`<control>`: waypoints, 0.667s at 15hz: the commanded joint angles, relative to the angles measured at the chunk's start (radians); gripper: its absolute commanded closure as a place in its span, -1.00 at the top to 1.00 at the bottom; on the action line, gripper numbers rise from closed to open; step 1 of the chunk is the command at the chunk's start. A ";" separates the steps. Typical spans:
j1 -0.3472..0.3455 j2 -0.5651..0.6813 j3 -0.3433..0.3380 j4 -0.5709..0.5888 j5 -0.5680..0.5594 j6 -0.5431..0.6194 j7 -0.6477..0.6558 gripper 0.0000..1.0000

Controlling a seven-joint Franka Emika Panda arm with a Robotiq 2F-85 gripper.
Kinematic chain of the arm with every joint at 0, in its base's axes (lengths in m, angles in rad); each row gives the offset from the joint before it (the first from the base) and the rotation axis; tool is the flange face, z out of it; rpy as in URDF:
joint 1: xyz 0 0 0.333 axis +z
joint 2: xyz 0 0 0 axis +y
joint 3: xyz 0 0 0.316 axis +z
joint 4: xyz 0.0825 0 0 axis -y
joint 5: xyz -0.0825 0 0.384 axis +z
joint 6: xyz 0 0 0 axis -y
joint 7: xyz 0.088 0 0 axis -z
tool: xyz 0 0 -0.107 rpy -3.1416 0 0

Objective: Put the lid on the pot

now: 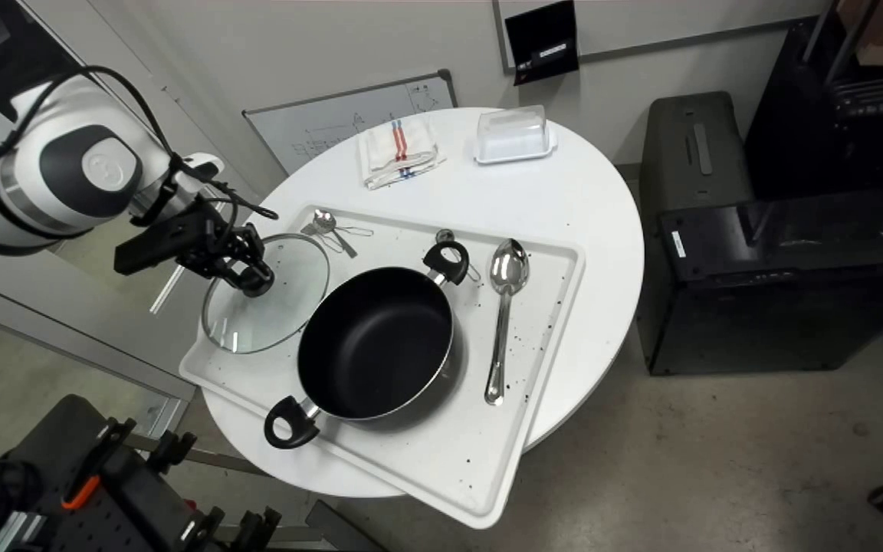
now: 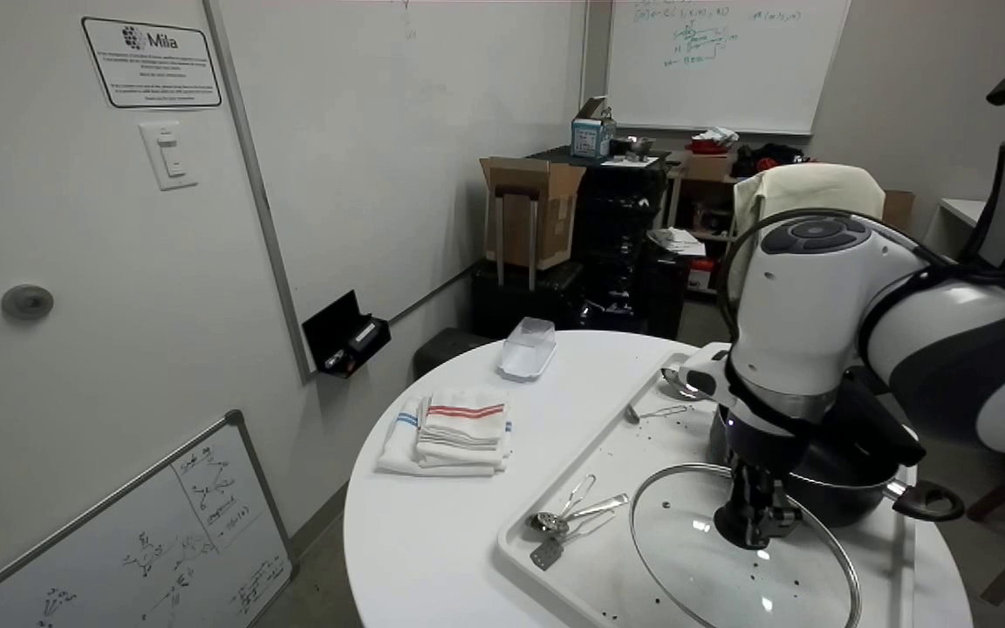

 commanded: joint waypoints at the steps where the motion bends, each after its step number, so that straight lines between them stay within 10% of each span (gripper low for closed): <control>1: -0.020 -0.113 0.027 -0.068 0.019 -0.046 -0.047 -0.50; 10: -0.018 -0.215 -0.014 -0.131 -0.019 -0.115 -0.010 -0.50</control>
